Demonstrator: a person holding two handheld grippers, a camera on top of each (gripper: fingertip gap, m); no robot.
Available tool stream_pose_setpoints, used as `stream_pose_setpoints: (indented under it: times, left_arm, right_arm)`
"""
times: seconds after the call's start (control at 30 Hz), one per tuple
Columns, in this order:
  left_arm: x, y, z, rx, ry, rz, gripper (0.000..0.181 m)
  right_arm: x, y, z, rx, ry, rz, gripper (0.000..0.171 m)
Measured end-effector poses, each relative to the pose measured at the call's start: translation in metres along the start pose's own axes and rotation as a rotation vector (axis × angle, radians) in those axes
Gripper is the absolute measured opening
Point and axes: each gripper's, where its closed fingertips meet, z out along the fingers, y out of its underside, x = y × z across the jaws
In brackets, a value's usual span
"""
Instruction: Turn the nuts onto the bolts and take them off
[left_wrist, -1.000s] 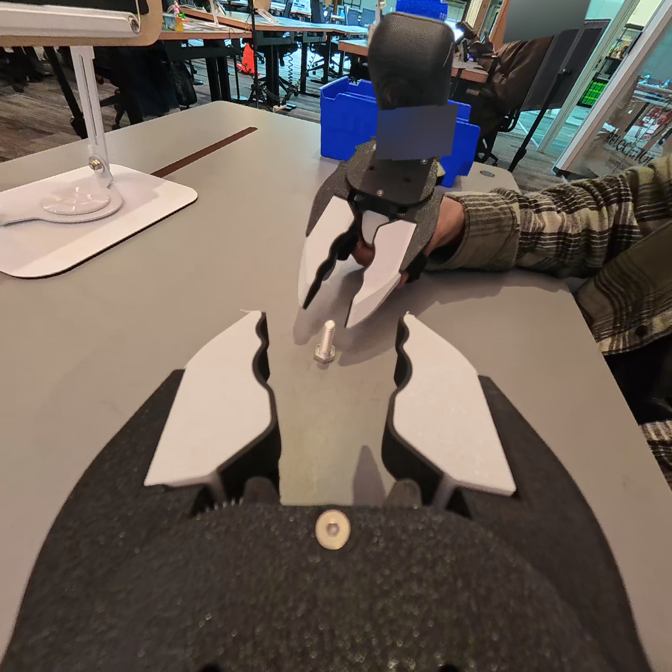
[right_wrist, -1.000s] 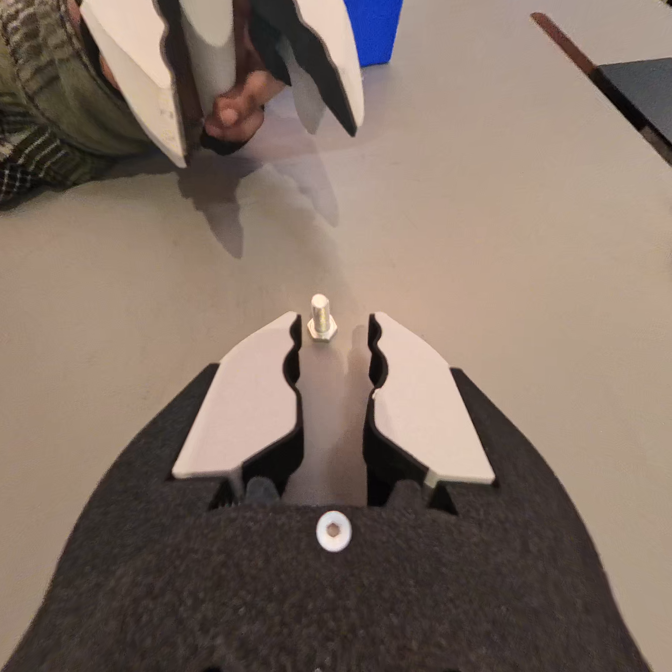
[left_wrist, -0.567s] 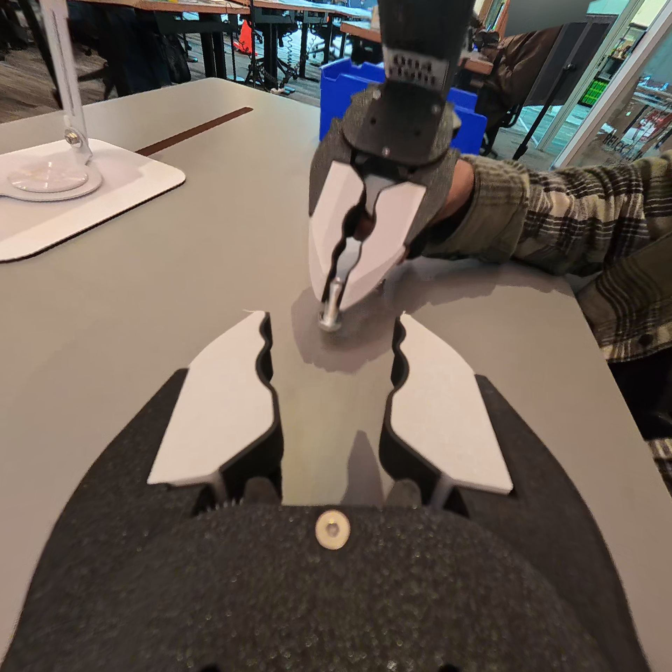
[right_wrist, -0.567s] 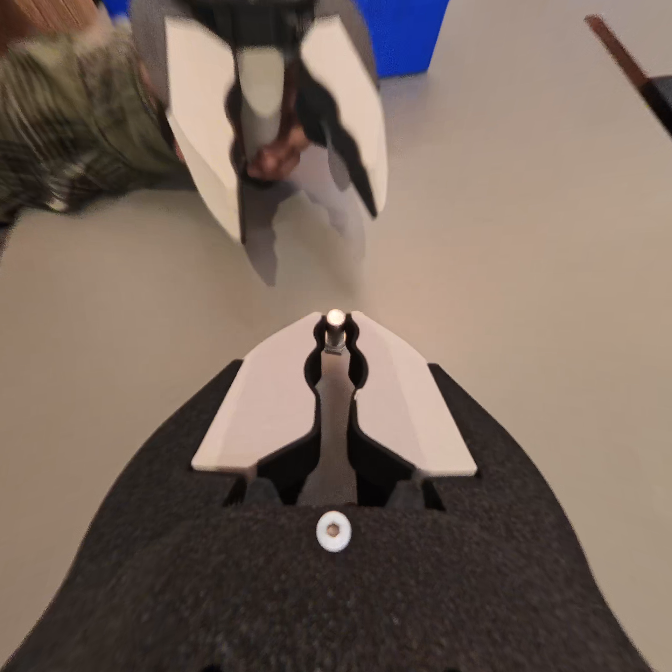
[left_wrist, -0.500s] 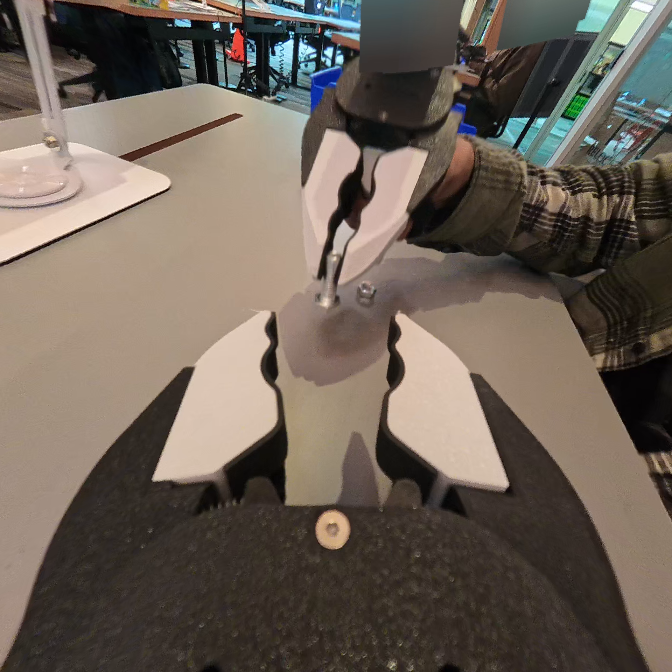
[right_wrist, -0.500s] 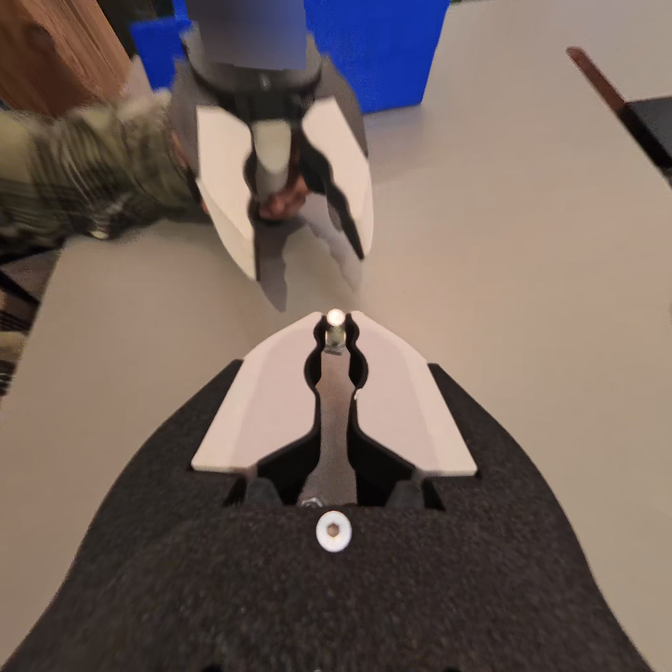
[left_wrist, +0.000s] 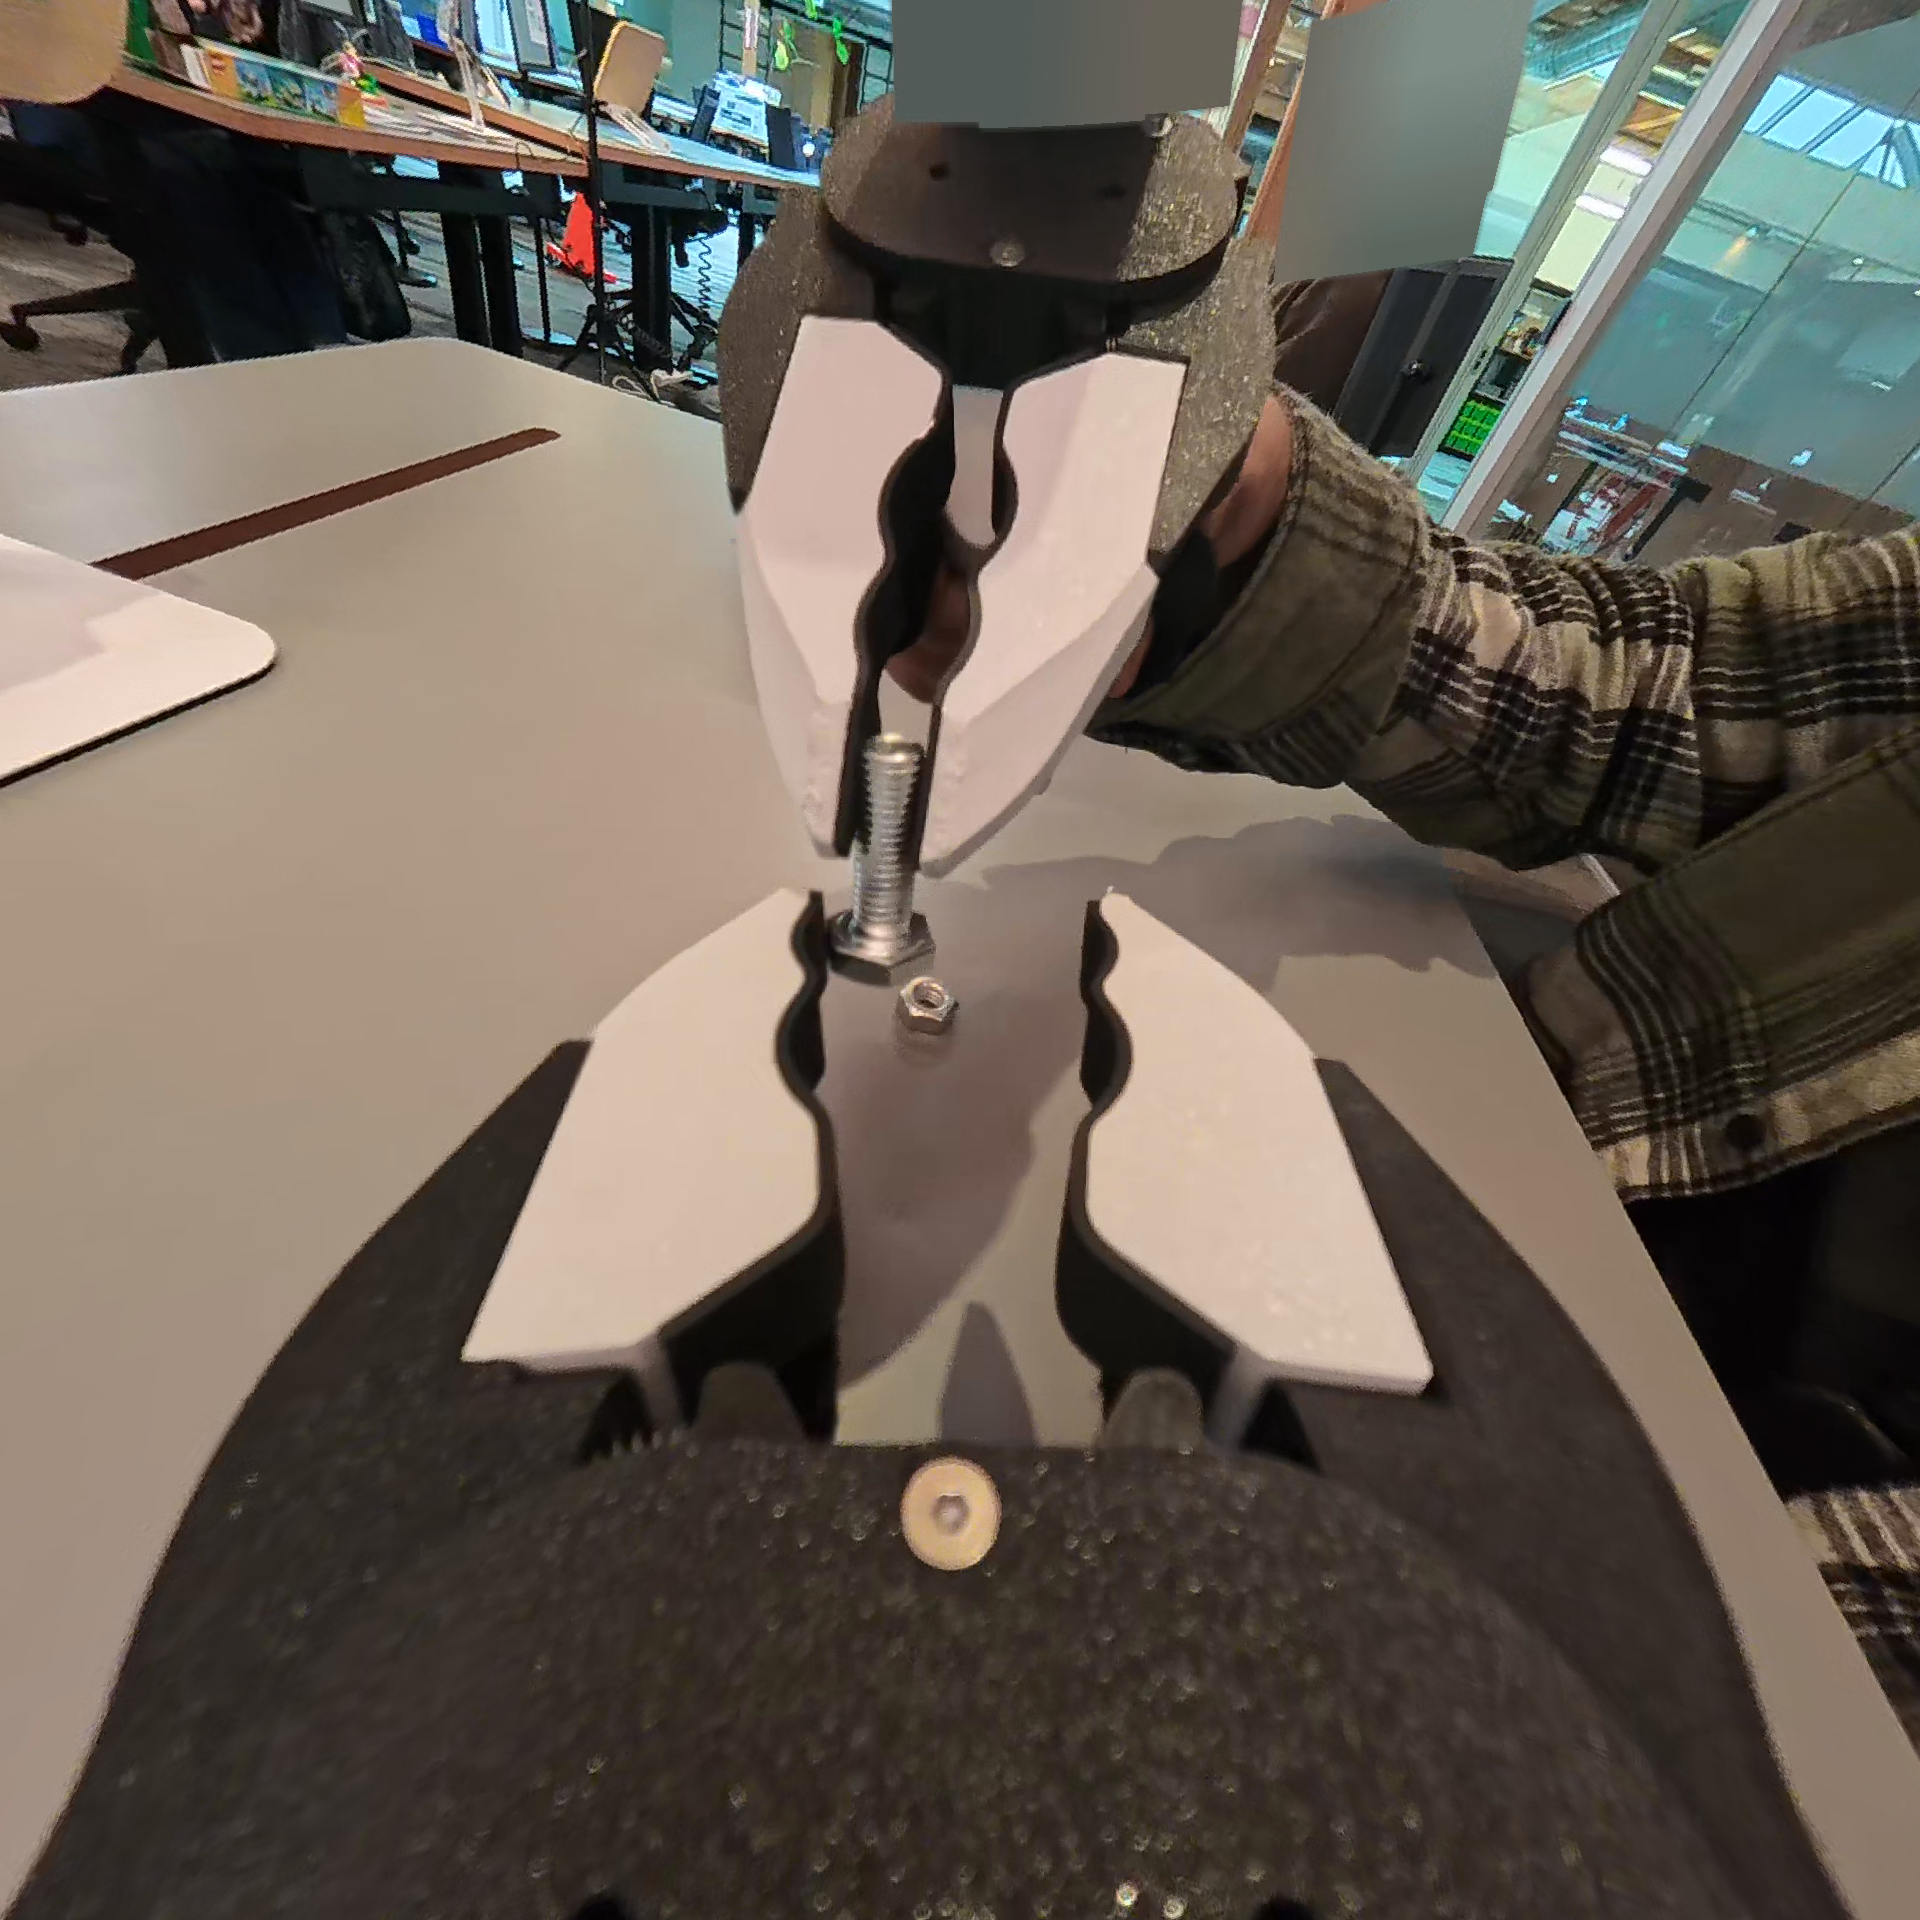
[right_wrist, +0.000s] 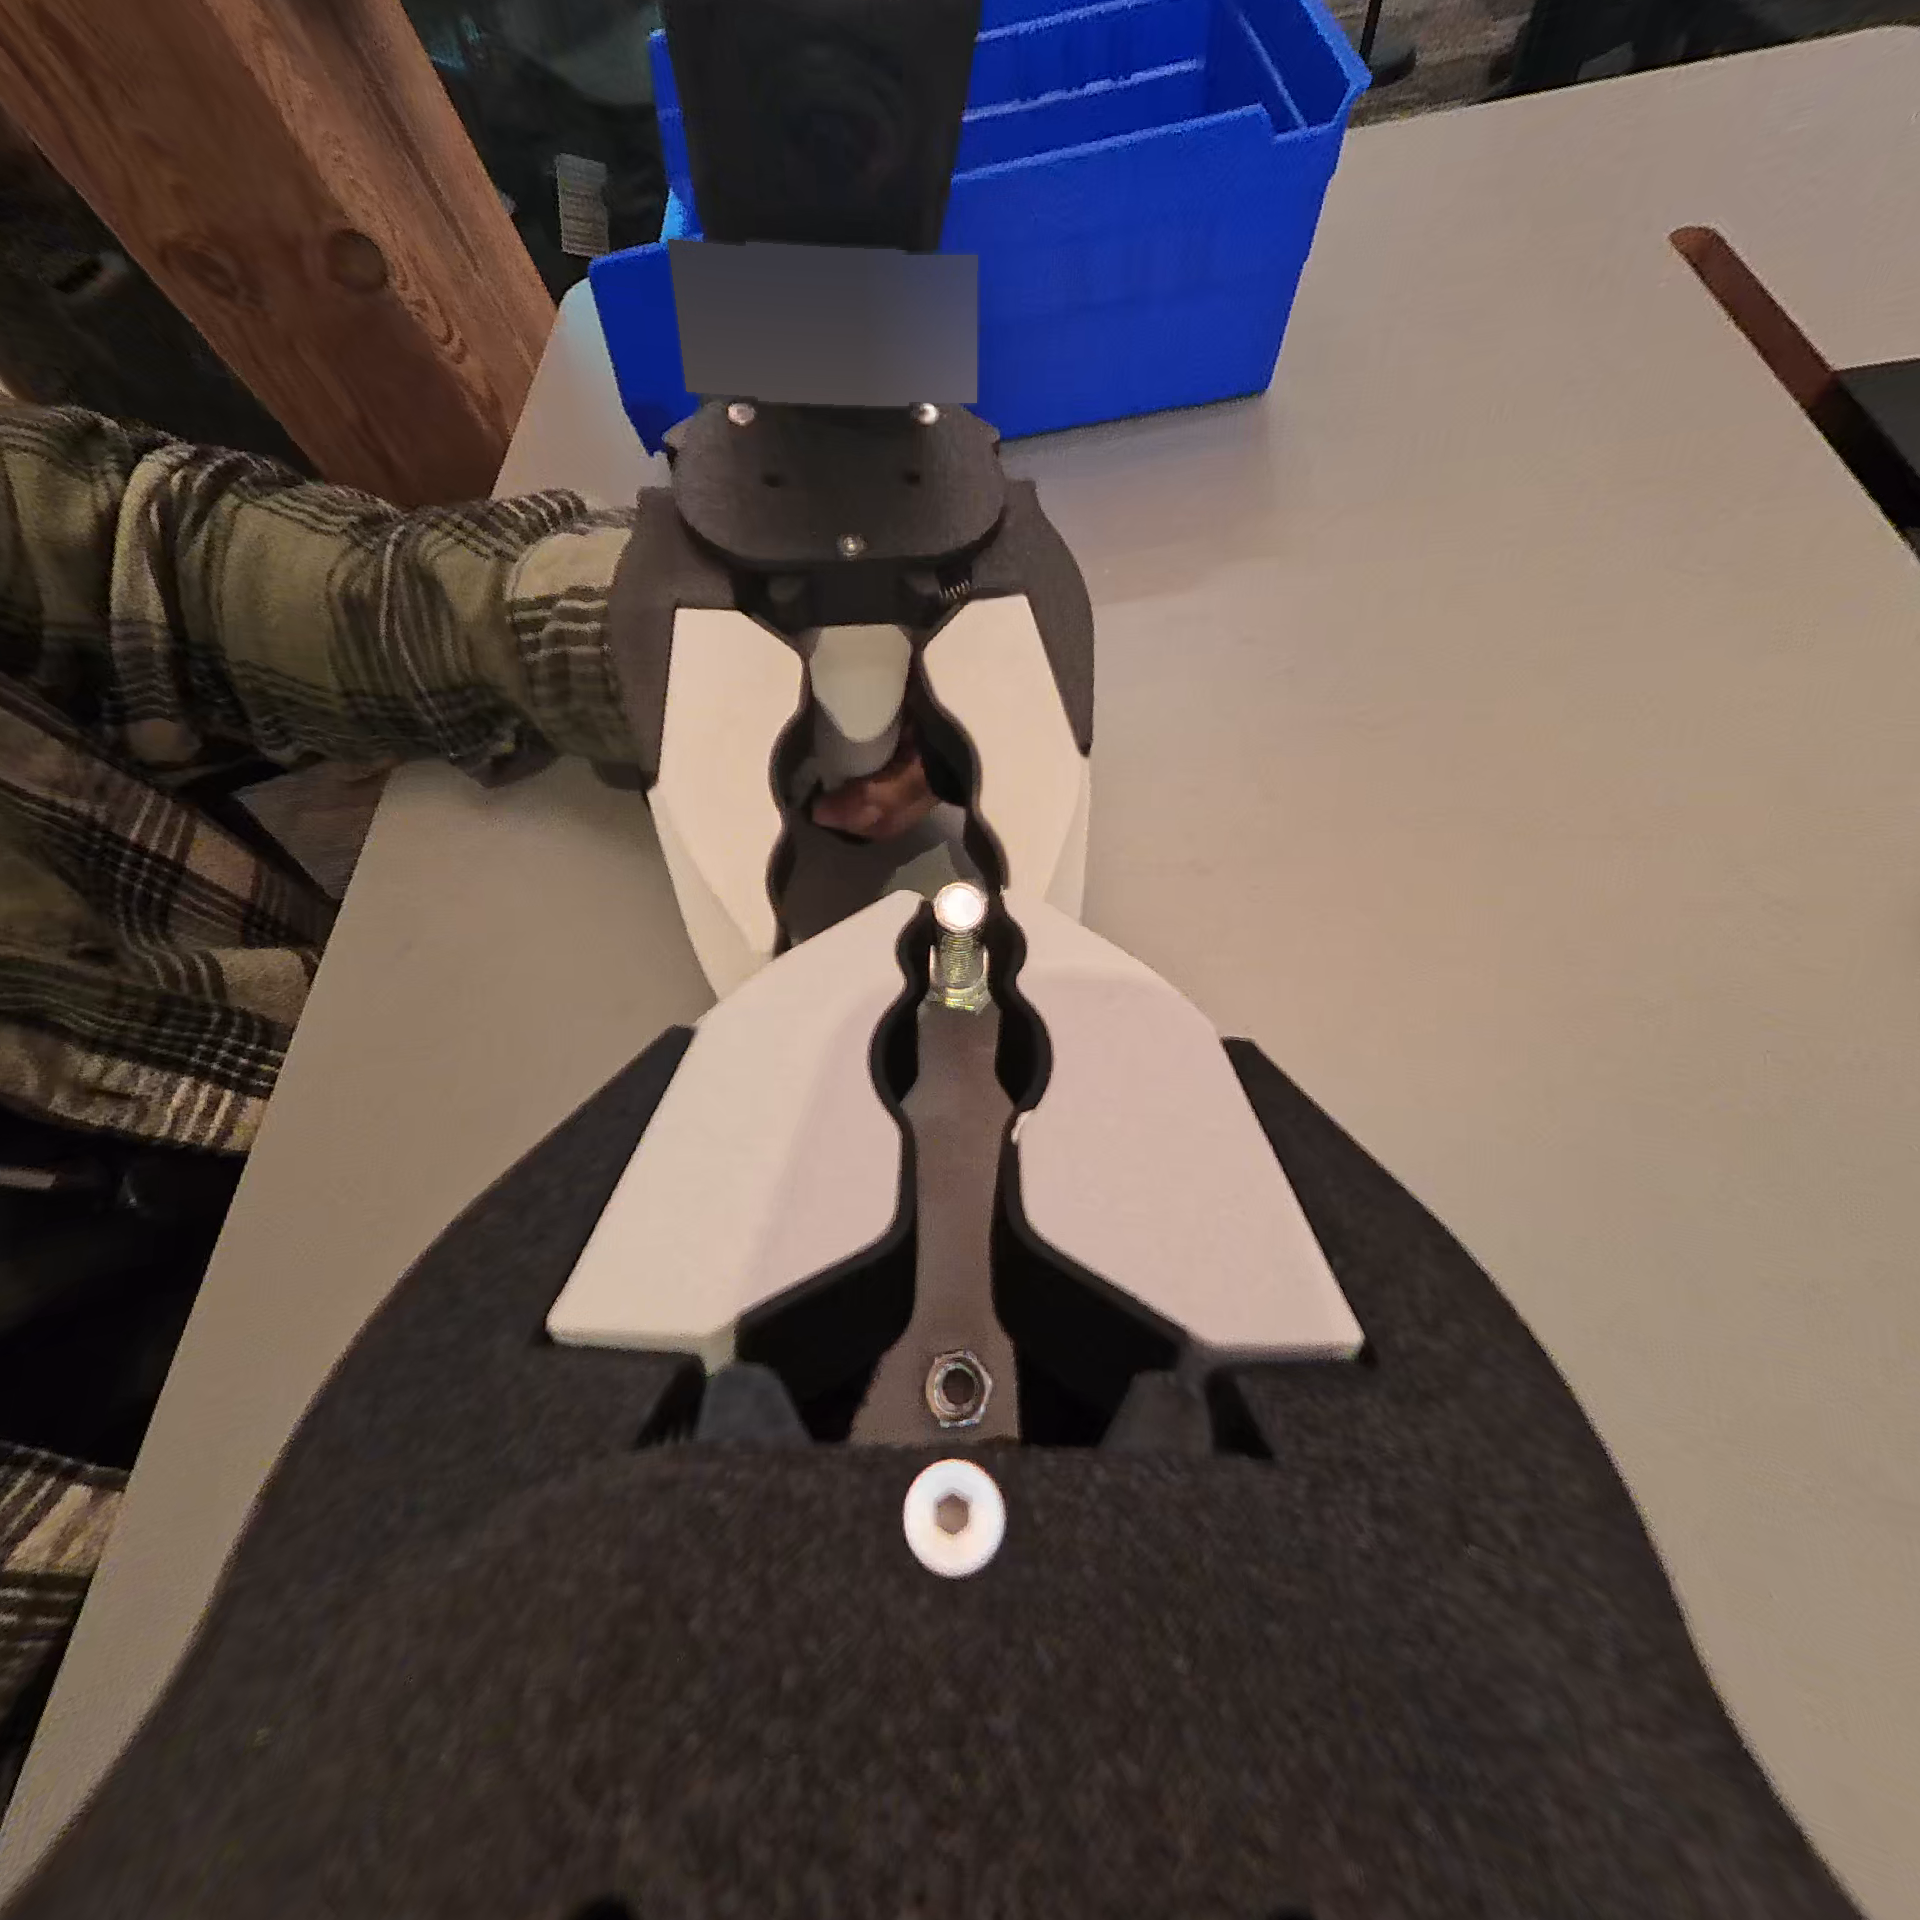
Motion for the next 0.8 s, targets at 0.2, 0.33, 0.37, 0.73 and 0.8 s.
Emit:
stream_pose_setpoints:
  times: [0.2,0.33,0.37,0.73,0.8]
  left_arm:
    - [0.001,0.006,0.005,-0.022,0.018,-0.014,0.044]
    - [0.002,0.007,0.005,-0.028,0.032,-0.014,0.038]
    - [0.003,0.008,0.005,-0.03,0.035,-0.015,0.035]
    - [0.001,0.01,0.002,-0.051,0.003,0.011,0.02]
    - [0.001,0.009,0.003,-0.052,-0.016,0.031,0.02]
  right_arm:
    - [-0.005,0.003,0.0,-0.017,-0.026,-0.019,0.009]
    - [-0.008,0.006,0.002,-0.019,-0.041,-0.022,0.009]
    - [-0.009,0.006,0.002,-0.017,-0.05,-0.019,0.009]
    - [-0.014,0.005,0.004,-0.004,-0.082,-0.04,0.009]
    - [-0.014,0.003,0.003,0.008,-0.081,-0.05,0.009]
